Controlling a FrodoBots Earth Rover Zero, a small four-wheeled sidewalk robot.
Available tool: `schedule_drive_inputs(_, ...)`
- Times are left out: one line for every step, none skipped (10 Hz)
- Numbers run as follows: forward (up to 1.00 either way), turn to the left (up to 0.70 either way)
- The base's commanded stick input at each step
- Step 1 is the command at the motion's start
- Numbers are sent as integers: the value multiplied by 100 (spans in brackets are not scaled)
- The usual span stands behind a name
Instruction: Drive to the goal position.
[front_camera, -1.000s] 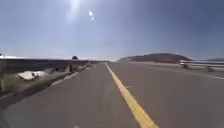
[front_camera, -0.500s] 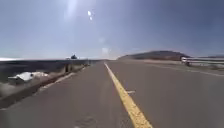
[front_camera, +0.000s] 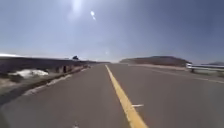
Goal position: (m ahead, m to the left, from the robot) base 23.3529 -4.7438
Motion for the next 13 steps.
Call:
schedule_drive_inputs(85, 0)
schedule_drive_inputs(85, 0)
schedule_drive_inputs(85, 0)
schedule_drive_inputs(85, 0)
schedule_drive_inputs(85, 0)
schedule_drive_inputs(85, 0)
schedule_drive_inputs(85, 0)
schedule_drive_inputs(85, 0)
schedule_drive_inputs(85, 0)
schedule_drive_inputs(85, 0)
schedule_drive_inputs(85, 0)
schedule_drive_inputs(85, 0)
schedule_drive_inputs(85, 0)
